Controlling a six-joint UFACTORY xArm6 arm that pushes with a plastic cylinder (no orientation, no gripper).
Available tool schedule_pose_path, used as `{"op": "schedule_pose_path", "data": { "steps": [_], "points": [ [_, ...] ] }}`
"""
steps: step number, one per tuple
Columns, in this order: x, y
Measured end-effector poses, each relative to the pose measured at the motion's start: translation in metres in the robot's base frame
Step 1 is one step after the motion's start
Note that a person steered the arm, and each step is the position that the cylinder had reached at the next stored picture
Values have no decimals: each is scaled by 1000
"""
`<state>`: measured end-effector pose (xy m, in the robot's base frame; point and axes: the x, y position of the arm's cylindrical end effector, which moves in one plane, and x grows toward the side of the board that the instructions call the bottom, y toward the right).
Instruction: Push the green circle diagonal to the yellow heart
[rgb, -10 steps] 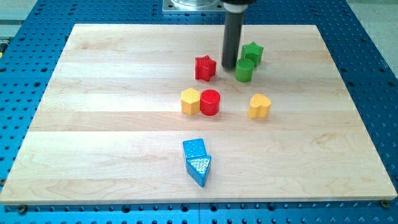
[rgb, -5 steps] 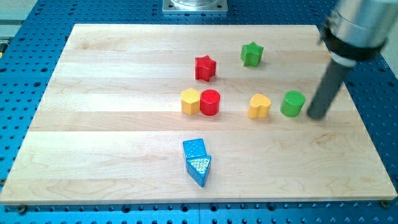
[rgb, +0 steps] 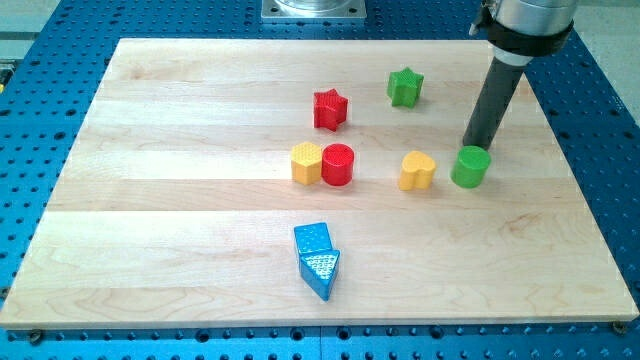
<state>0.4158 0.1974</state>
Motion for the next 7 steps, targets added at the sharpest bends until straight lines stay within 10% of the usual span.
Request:
{"op": "schedule_pose_path", "data": {
  "steps": [3, 5, 7],
  "points": [
    [5, -27],
    [118, -17],
    [101, -10]
  ]
}}
